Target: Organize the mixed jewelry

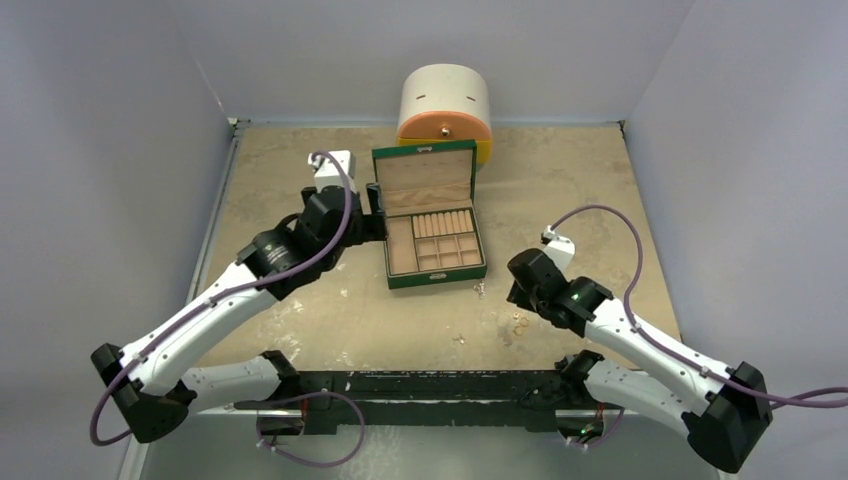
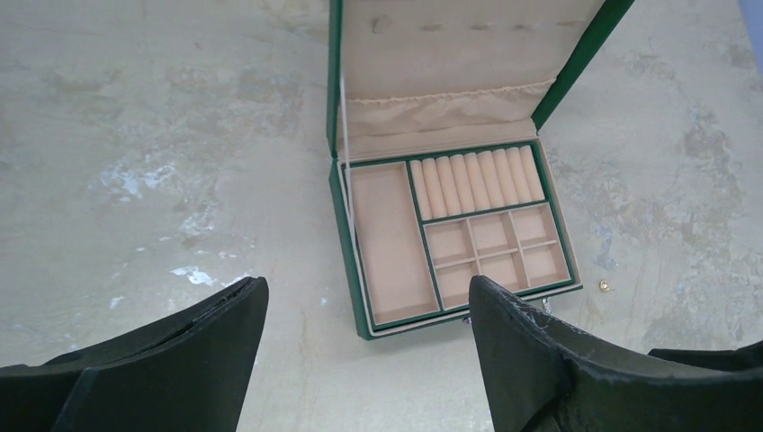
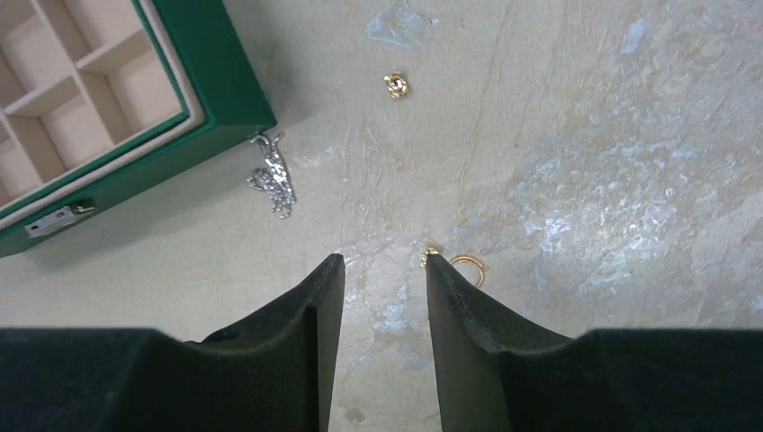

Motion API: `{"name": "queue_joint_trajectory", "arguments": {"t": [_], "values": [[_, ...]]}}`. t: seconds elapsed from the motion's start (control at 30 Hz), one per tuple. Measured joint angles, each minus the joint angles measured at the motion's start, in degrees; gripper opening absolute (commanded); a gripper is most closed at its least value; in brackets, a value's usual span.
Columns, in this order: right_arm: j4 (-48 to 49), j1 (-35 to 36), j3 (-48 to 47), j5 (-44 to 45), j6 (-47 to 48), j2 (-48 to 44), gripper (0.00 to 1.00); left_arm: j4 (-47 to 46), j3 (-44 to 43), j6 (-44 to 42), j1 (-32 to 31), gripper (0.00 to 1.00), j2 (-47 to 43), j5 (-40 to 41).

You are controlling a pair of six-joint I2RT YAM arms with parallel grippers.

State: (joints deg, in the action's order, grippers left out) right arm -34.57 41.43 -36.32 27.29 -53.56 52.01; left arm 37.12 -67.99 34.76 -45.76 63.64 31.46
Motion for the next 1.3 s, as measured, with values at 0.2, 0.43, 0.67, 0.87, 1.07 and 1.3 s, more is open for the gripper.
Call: {"name": "queue_joint_trajectory", "arguments": {"t": [0.2,0.43,0.67,0.87,1.07,1.3], "values": [[0.1,-0.2,2.7,-1.5,-3.1,1.5,0.38,-0.8,4.0,-3.3,0.0,0.82,-7.3,2.6],[0.7,-0.2,3.1,-2.9,-6.1,7.4,0.32,-2.8,9.9,-5.9,0.0,0.82,-9.5,4.2],[1.6,-0.3,4.7,-3.0,-8.2,10.3,0.29,-3.1,12.4,-6.6,0.0,0.82,-11.4,5.0],[1.9,-0.3,4.8,-2.9,-9.1,12.0,0.25,-3.1,12.5,-6.9,0.0,0.82,-12.3,5.4],[2.5,-0.4,4.9,-2.8,-9.4,12.6,0.23,-3.1,12.5,-6.9,0.0,0.82,-12.5,5.5],[3.6,-1.1,4.9,-2.7,-9.3,13.3,0.21,-3.1,12.6,-6.9,0.0,0.82,-12.4,5.5]]}}
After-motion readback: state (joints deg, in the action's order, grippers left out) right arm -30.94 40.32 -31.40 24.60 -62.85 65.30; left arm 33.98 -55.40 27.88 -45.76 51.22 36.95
